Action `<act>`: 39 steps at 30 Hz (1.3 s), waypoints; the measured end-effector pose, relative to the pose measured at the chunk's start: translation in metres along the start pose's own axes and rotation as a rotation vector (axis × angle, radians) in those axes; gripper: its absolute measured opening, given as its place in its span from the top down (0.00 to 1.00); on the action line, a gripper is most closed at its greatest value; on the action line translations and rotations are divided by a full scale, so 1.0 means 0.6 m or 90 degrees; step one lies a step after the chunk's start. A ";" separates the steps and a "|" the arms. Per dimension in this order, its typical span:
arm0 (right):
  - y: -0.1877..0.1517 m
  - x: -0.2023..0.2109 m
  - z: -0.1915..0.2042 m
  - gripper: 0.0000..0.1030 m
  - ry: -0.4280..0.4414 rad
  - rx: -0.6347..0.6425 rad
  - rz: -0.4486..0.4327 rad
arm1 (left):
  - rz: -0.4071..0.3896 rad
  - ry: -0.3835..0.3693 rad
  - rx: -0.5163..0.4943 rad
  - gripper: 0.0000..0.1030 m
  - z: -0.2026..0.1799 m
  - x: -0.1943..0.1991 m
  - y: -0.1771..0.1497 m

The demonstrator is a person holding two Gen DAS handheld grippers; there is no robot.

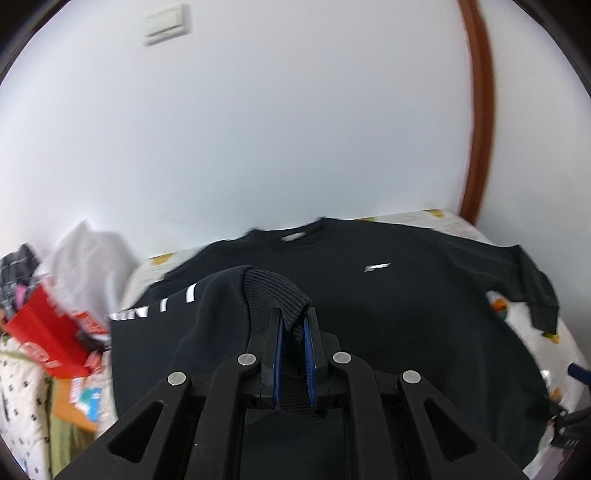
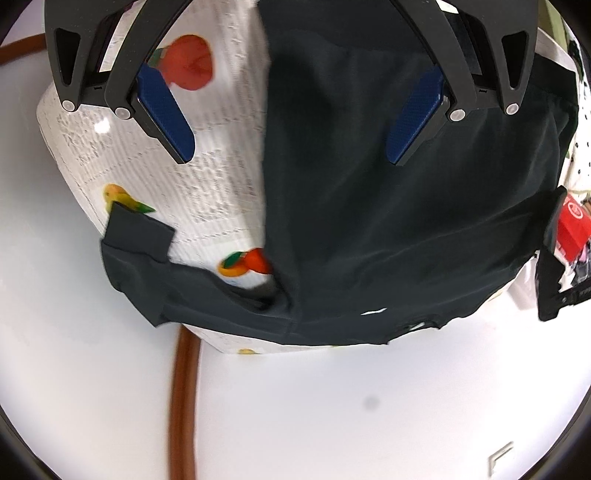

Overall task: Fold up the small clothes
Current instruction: 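Carry the held sleeve across the sweatshirt body with the left tool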

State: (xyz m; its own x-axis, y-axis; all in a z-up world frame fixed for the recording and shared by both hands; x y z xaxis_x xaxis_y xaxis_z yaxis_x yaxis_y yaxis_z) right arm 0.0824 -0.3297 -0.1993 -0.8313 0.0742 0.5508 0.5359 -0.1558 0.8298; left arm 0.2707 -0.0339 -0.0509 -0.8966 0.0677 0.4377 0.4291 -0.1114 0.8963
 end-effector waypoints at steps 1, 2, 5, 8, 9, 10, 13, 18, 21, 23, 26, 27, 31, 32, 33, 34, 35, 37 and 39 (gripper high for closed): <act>-0.002 0.001 -0.009 0.01 -0.005 -0.002 0.001 | 0.001 -0.015 -0.002 0.90 -0.017 -0.008 0.002; -0.003 0.001 -0.017 0.01 -0.011 -0.004 0.002 | 0.001 -0.025 -0.003 0.90 -0.033 -0.015 0.003; -0.011 0.003 -0.035 0.01 -0.025 0.002 0.006 | 0.007 -0.055 0.003 0.90 -0.064 -0.033 0.000; -0.020 0.003 -0.044 0.01 -0.031 0.004 0.013 | 0.018 -0.084 0.013 0.90 -0.098 -0.056 -0.004; -0.022 0.002 -0.047 0.01 -0.032 0.004 0.015 | 0.019 -0.090 0.015 0.90 -0.105 -0.060 -0.005; -0.025 0.000 -0.048 0.01 -0.034 0.004 0.018 | 0.023 -0.102 0.019 0.90 -0.113 -0.066 -0.007; -0.032 -0.004 -0.048 0.01 -0.040 0.010 0.026 | 0.032 -0.124 0.025 0.90 -0.132 -0.076 -0.010; -0.029 -0.005 -0.040 0.01 -0.037 0.011 0.026 | 0.047 -0.142 0.059 0.86 -0.113 -0.066 -0.019; -0.016 -0.004 -0.020 0.01 -0.023 0.020 0.017 | 0.044 -0.139 0.082 0.77 -0.077 -0.051 -0.020; -0.003 -0.004 0.004 0.01 -0.005 0.031 0.007 | 0.035 -0.121 0.085 0.75 -0.044 -0.035 -0.022; 0.016 -0.012 0.040 0.01 0.021 0.045 0.001 | 0.025 -0.089 0.092 0.70 0.013 -0.018 -0.031; 0.024 -0.017 0.057 0.01 0.033 0.051 0.001 | 0.026 -0.076 0.096 0.60 0.032 -0.013 -0.037; 0.055 -0.042 0.132 0.03 0.085 0.074 -0.010 | 0.023 -0.011 0.112 0.47 0.126 0.009 -0.074; 0.062 -0.052 0.153 0.05 0.097 0.082 -0.012 | 0.029 0.008 0.112 0.47 0.147 0.011 -0.082; 0.067 -0.062 0.167 0.06 0.104 0.088 -0.010 | 0.037 0.032 0.114 0.47 0.175 0.014 -0.097; 0.073 -0.075 0.184 0.09 0.110 0.098 -0.005 | 0.043 0.046 0.116 0.47 0.194 0.015 -0.105; 0.079 -0.090 0.201 0.11 0.116 0.107 -0.001 | 0.052 0.064 0.121 0.47 0.224 0.017 -0.121; 0.086 -0.120 0.222 0.14 0.114 0.122 0.009 | 0.073 0.100 0.131 0.47 0.274 0.017 -0.149; 0.096 -0.157 0.238 0.17 0.101 0.138 0.022 | 0.089 0.127 0.134 0.47 0.311 0.017 -0.175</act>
State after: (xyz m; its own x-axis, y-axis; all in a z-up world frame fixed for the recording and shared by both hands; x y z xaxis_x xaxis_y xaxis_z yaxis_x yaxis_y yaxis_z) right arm 0.2126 -0.2049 -0.1908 -0.8155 -0.0850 0.5724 0.5692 0.0601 0.8200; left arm 0.2367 0.1633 -0.1273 -0.8221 -0.1319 0.5539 0.5444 0.1028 0.8325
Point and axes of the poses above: each gripper's, at about its wrist camera, not at the fingertips, and x roughly against the way its jaws point, z to its left, y to its top, the point moved 2 cm from there along -x, roughly the way its jaws point, and after that the axes turned 12 degrees about -z, right-handed, at the moved point
